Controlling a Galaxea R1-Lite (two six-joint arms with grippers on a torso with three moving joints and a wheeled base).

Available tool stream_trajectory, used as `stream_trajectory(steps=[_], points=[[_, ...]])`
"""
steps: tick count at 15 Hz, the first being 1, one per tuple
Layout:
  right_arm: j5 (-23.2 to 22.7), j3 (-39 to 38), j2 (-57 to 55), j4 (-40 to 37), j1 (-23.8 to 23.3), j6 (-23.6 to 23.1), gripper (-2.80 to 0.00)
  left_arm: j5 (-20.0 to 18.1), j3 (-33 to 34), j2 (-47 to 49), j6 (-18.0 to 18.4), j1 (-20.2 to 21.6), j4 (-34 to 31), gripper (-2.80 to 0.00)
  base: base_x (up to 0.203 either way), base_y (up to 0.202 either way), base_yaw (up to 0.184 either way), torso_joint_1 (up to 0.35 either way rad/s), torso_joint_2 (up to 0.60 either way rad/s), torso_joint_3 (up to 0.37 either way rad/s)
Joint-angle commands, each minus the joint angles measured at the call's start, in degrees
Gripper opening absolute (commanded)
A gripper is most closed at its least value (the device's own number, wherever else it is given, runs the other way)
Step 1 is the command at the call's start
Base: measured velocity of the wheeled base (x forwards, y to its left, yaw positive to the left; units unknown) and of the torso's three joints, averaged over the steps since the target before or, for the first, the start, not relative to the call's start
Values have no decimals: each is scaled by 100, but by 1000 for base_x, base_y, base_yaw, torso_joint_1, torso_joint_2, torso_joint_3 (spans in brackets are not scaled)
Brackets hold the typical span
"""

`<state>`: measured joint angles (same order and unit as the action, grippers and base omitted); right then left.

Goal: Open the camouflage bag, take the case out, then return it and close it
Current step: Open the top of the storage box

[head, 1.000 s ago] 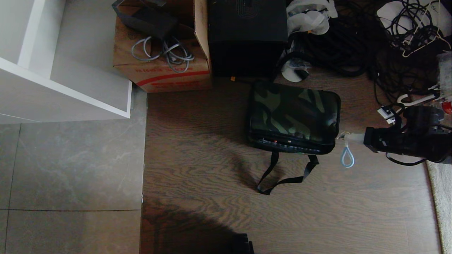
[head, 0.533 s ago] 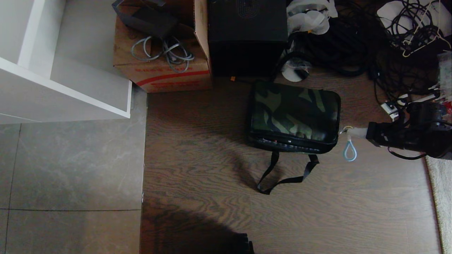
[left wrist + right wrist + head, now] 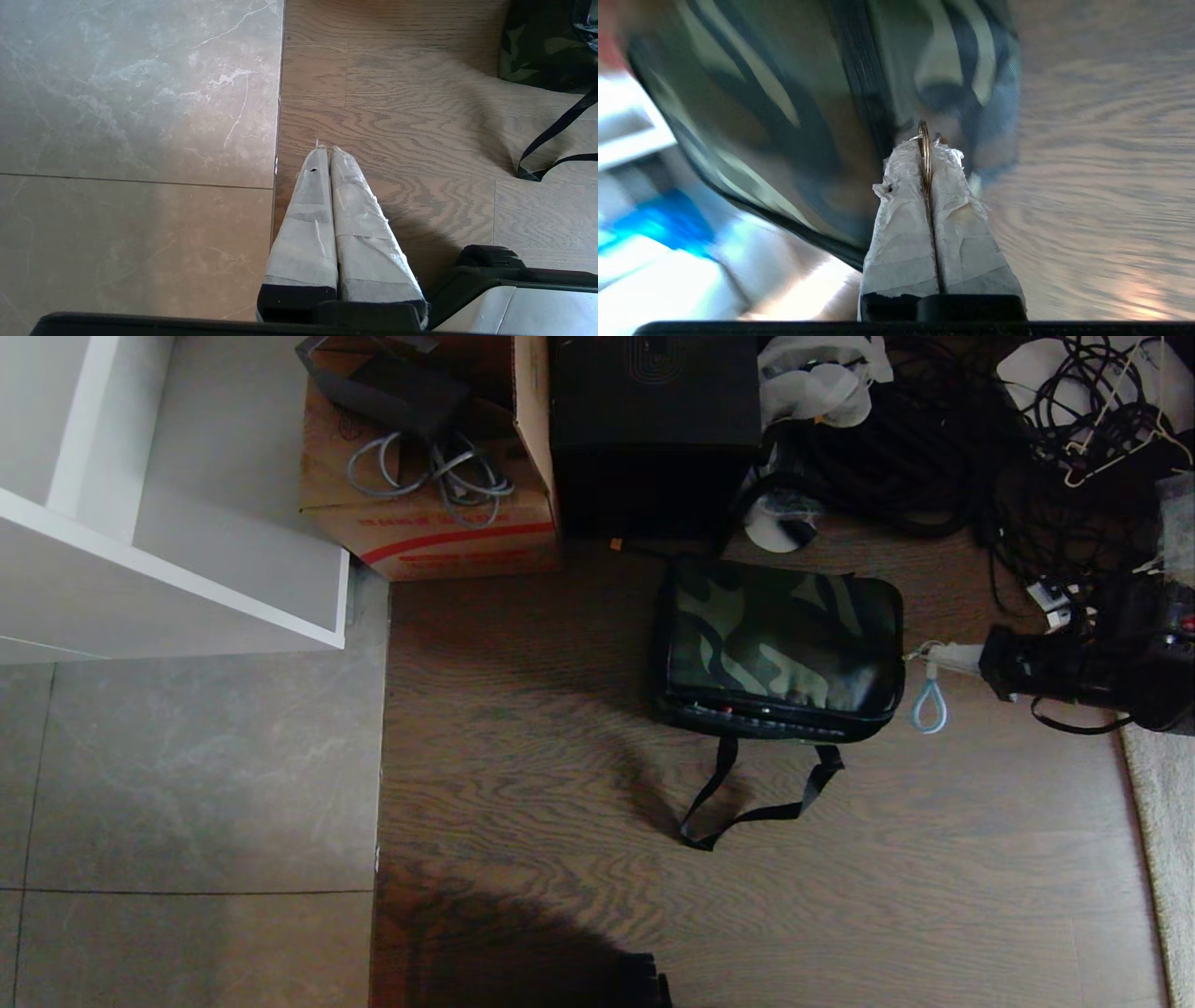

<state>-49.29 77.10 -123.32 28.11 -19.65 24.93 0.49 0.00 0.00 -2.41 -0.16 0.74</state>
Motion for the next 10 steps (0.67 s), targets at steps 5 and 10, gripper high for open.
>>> stream_trajectory(steps=[5,10], points=[[-11,288,-8,19,129,724,-280,4,1,0,-5,-2,5,-280,0,0,0,0,0,0],[-3,731,-157,51,124,1084,-280,4,9,0,-5,-2,5,-280,0,0,0,0,0,0]])
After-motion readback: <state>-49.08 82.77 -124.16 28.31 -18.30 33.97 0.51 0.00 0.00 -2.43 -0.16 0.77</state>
